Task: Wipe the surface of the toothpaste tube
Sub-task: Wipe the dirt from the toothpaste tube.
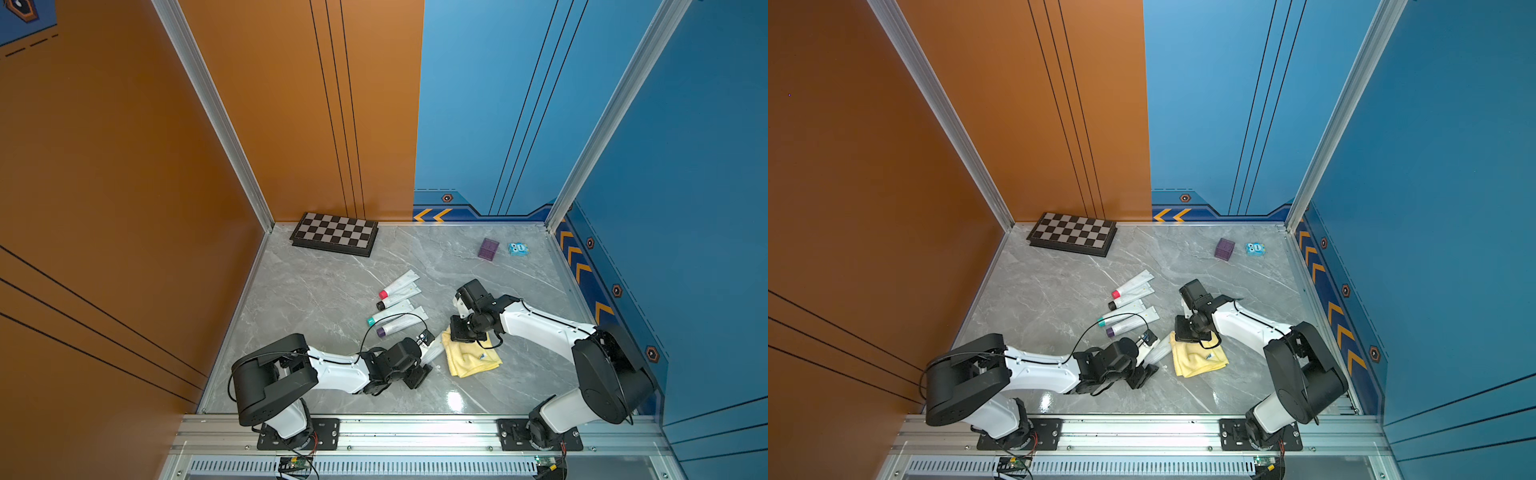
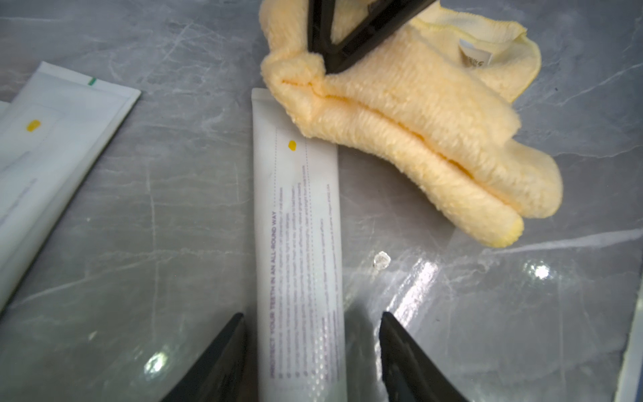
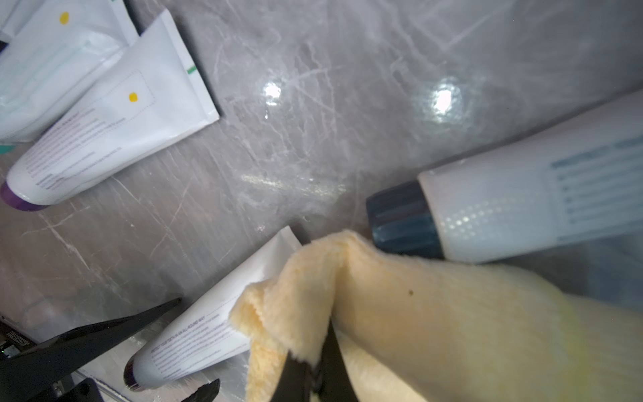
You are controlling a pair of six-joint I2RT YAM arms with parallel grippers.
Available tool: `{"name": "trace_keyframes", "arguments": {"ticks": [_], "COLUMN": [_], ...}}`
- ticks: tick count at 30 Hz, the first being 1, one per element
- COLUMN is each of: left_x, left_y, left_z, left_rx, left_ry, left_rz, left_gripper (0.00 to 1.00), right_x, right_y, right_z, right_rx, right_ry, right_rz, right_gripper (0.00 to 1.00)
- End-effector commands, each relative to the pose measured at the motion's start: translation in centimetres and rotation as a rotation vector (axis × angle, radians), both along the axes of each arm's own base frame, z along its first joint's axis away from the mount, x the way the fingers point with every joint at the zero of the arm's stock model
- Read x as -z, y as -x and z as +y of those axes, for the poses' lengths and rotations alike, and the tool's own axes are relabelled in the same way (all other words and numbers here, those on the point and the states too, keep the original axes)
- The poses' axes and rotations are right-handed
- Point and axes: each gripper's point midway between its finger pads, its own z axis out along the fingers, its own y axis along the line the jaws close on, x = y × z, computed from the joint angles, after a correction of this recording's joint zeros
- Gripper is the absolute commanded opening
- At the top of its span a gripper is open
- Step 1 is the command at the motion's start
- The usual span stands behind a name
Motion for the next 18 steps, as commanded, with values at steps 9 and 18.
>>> {"name": "trace_keyframes", "arguments": {"ticks": [9,18], "left_x": [5.2,6.3], "left_y": [-0.3,1.0], "left_z": [2.0,2.8], "left_rx": [0.013,0.036], "left_ry": [-0.169,-0.170], "left_rz": [0.085,0.128], "left_gripper": [0.51,0.34], "right_x": [-2.2,-0.9], "right_y": [-2.6,-2.7], "right_z": [0.1,0.5], "right_rx": [0.034,0.000], "right_ry": [-0.041,-0.032], "right_rz": [-0.056,-0.019], "right_gripper": [0.00,0.00]}}
